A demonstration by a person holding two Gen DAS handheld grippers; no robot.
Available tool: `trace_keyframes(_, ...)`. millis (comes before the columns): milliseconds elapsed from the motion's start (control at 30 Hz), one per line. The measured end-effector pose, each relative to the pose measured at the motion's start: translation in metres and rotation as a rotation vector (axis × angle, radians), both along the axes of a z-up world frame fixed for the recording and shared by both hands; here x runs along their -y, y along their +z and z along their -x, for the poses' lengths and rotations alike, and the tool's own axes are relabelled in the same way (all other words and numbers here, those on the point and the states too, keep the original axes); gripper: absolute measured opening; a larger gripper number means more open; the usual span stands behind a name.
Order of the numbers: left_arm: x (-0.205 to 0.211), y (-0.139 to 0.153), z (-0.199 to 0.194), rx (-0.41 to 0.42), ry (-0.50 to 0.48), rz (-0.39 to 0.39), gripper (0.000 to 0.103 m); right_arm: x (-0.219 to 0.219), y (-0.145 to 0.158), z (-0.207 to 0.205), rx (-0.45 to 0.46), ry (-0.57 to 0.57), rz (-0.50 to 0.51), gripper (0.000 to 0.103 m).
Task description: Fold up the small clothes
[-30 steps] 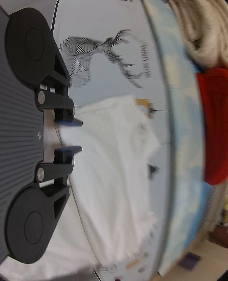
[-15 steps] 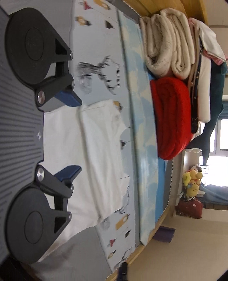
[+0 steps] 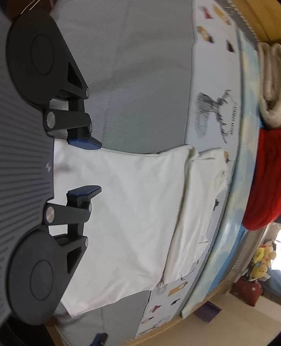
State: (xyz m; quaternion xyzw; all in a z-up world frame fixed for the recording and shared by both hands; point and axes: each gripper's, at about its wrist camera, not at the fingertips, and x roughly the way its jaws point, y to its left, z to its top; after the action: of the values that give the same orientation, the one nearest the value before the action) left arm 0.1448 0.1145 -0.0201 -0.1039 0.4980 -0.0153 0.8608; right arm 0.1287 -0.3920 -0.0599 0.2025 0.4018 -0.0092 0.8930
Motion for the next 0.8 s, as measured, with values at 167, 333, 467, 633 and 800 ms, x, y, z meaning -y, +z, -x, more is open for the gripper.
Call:
trace_keyframes(167, -0.016, -0.044, -0.012, -0.146, 0.096, 0.028, 0.04, -0.004, -0.024, -0.009, -0.071, -0.01, 0.013, 0.034)
trace_keyframes(333, -0.024, -0.05, -0.012, -0.174, 0.123, 0.026, 0.042, -0.013, -0.047, -0.017, -0.166, 0.055, 0.058, 0.034)
trace_keyframes(467, -0.03, -0.057, -0.011, -0.222, 0.152, 0.042, 0.042, -0.015, -0.065, -0.021, -0.269, 0.08, 0.089, 0.039)
trace_keyframes(633, -0.024, -0.064, -0.013, -0.256, 0.113, 0.032, 0.041, -0.021, -0.081, -0.025, -0.357, 0.099, 0.144, 0.043)
trace_keyframes(800, -0.009, -0.065, -0.011, -0.262, 0.042, -0.016, 0.02, -0.029, -0.081, -0.023, -0.352, 0.146, 0.173, 0.043)
